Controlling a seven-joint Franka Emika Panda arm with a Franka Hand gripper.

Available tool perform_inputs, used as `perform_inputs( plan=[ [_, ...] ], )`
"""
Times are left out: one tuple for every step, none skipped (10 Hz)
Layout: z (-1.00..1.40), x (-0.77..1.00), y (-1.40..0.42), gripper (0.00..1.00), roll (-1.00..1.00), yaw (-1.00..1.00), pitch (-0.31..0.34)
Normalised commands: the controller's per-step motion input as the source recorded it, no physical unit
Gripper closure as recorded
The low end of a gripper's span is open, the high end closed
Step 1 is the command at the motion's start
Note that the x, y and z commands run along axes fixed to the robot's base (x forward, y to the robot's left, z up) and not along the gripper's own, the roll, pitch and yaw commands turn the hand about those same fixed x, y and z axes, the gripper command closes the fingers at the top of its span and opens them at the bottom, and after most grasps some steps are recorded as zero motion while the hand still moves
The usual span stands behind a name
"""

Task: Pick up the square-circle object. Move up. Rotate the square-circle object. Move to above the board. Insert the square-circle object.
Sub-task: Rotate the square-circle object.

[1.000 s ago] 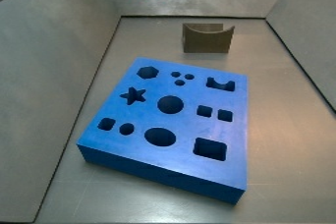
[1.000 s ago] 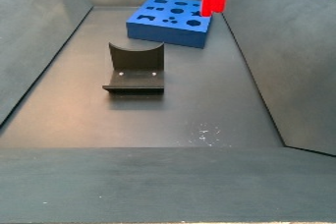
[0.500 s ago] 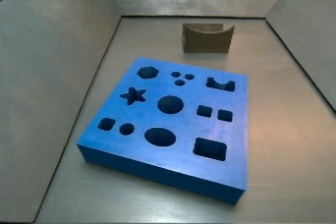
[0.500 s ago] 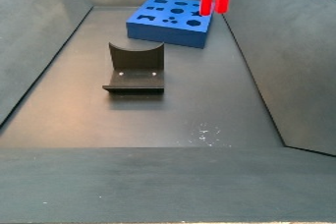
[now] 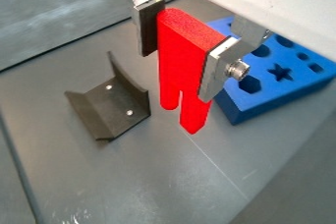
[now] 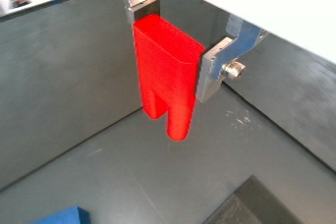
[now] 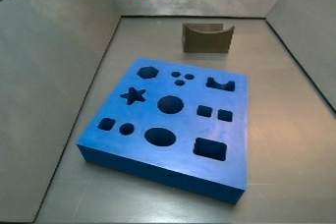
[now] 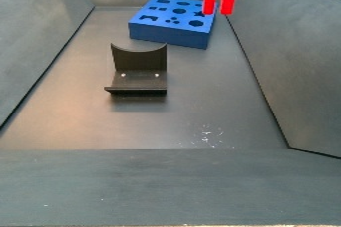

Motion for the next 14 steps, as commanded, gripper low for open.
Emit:
perform_inputs(
  plan=[
    [0.00,0.00,0.01,1.00,0.00,-0.40,0.028],
    [0.00,0.00,0.01,1.00,0.00,-0.24,0.028],
    [-1.00,0.00,0.00,1.00,0.00,-0.16,0.028],
    [-1.00,0.01,0.00,1.00,0.00,-0.12,0.009],
    [-1.00,0.02,0.00,1.00,0.00,-0.09,0.002],
    [-1.00,0.02,0.00,1.00,0.00,-0.08,-0.001],
    [-1.00,0.02,0.00,1.00,0.00,-0.06,-0.023],
    [-1.00,0.02,0.00,1.00,0.00,-0.06,-0.032],
    [-1.00,0.02,0.01,1.00,-0.01,-0.06,-0.037],
    [-1.00,0.02,0.01,1.00,-0.01,-0.05,-0.036],
    [-1.00,0.02,0.01,1.00,-0.01,-0.05,-0.035],
    [-1.00,0.02,0.01,1.00,-0.02,-0.05,-0.039],
    [-1.00,0.03,0.01,1.00,-0.02,-0.05,-0.039],
    [-0.93,0.02,0.01,1.00,-0.02,-0.05,-0.040]
  ],
)
